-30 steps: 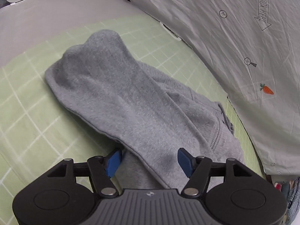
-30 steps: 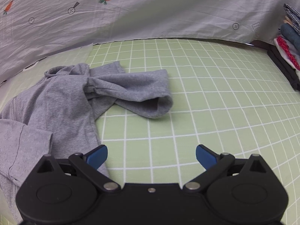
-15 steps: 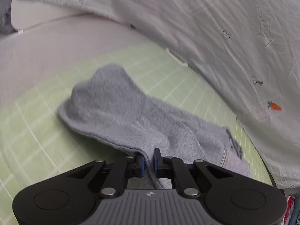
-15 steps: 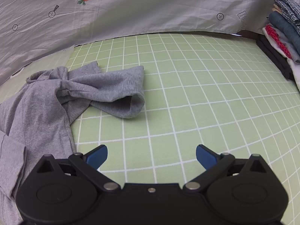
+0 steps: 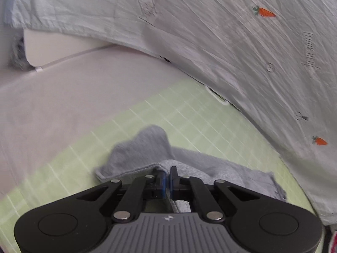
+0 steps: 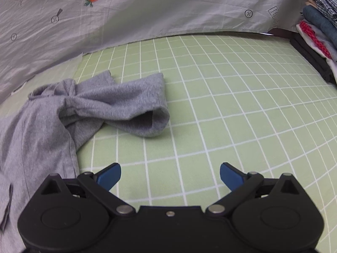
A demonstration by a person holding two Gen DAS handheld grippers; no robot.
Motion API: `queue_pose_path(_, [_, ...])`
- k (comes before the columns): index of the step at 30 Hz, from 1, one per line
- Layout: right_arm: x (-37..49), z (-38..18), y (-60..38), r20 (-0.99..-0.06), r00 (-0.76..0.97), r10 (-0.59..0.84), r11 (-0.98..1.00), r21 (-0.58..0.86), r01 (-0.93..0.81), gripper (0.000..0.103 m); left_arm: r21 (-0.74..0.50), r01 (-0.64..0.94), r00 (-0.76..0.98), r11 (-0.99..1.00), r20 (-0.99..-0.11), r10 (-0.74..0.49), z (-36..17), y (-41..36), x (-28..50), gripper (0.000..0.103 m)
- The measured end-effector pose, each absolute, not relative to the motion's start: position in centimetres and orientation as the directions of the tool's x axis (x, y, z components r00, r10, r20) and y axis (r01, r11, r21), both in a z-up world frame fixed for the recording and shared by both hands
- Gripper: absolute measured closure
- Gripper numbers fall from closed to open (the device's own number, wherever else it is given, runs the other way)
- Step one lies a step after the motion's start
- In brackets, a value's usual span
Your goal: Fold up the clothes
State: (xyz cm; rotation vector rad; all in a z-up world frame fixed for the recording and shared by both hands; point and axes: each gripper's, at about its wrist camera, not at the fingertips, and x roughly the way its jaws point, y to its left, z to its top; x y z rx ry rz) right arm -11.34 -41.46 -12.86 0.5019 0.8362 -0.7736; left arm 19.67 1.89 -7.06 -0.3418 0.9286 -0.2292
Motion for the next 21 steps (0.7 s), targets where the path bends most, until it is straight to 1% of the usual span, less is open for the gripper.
queue_pose_path(2, [-10.7,-12.8,-42.1,-0.797,0.434,-0.420,0.626,0.092,0.775,0.008,-0.398,0.041,0.596,0.916,-0.727,-0.342,-6.6,2.5,20.3,0.100])
queue_pose_path(3, [-10.2,-12.9,-42.4,-0.795,0.424,-0.434,0.624,0.074,0.778,0.012,-0.392,0.054,0.609,0.919,-0.716,-0.341,-6.4,2.6,20.5,0.100])
queue_pose_path(4, [-9.8,-13.0,-42.8,-0.792,0.415,-0.447,0.623,0.057,0.780,0.018,-0.370,0.057,0.628,0.927,-0.709,-0.322,-6.0,2.9,20.9,0.100])
queue_pose_path(5, [-9.3,-13.1,-43.2,-0.790,0.409,-0.456,0.626,0.041,0.779,0.022,-0.348,0.057,0.647,0.936,-0.701,-0.300,-5.7,3.1,21.3,0.100])
queue_pose_path(6, [-8.9,-13.2,-43.7,-0.790,0.403,-0.462,0.630,0.026,0.776,0.027,-0.324,0.057,0.665,0.944,-0.693,-0.279,-5.4,3.4,21.7,0.100])
queue_pose_path(7, [-8.5,-13.4,-44.1,-0.791,0.401,-0.463,0.636,0.019,0.772,0.034,-0.313,0.050,0.668,0.948,-0.695,-0.264,-5.2,3.4,21.8,0.100])
queue_pose_path(9, [-7.9,-13.5,-44.8,-0.794,0.410,-0.449,0.649,0.026,0.761,0.044,-0.293,0.032,0.672,0.956,-0.702,-0.237,-4.8,3.3,22.0,0.100])
queue_pose_path(11, [-7.6,-13.6,-45.1,-0.793,0.421,-0.441,0.652,0.039,0.757,0.047,-0.272,0.014,0.675,0.962,-0.707,-0.210,-4.5,3.3,22.2,0.099])
queue_pose_path(13, [-7.4,-13.7,-45.3,-0.790,0.433,-0.435,0.651,0.056,0.757,0.048,-0.252,-0.003,0.677,0.968,-0.713,-0.183,-4.2,3.2,22.3,0.085])
queue_pose_path(14, [-7.4,-13.9,-45.3,-0.789,0.439,-0.430,0.646,0.071,0.760,0.048,-0.242,-0.012,0.678,0.970,-0.715,-0.169,-4.0,3.2,22.4,0.068])
queue_pose_path(15, [-7.3,-14.1,-45.2,-0.788,0.446,-0.425,0.643,0.084,0.761,0.048,-0.231,-0.021,0.679,0.973,-0.717,-0.156,-3.8,3.2,22.5,0.055])
queue_pose_path(17, [-7.0,-14.5,-44.9,-0.786,0.454,-0.419,0.644,0.095,0.759,0.047,-0.210,-0.039,0.681,0.977,-0.721,-0.128,-3.5,3.1,22.7,0.046])
queue_pose_path(19, [-6.4,-14.7,-44.5,-0.782,0.441,-0.441,0.652,0.059,0.756,0.040,-0.179,0.028,0.636,0.984,-0.756,-0.156,-4.9,1.0,21.4,0.041])
queue_pose_path(20, [-6.2,-14.8,-44.3,-0.776,0.443,-0.449,0.656,0.050,0.753,0.040,-0.166,0.062,0.618,0.984,-0.768,-0.168,-5.6,-0.1,20.5,0.037])
queue_pose_path(21, [-6.3,-14.8,-44.4,-0.771,0.449,-0.452,0.654,0.056,0.754,0.040,-0.168,0.093,0.599,0.981,-0.778,-0.190,-6.2,-1.2,19.5,0.036])
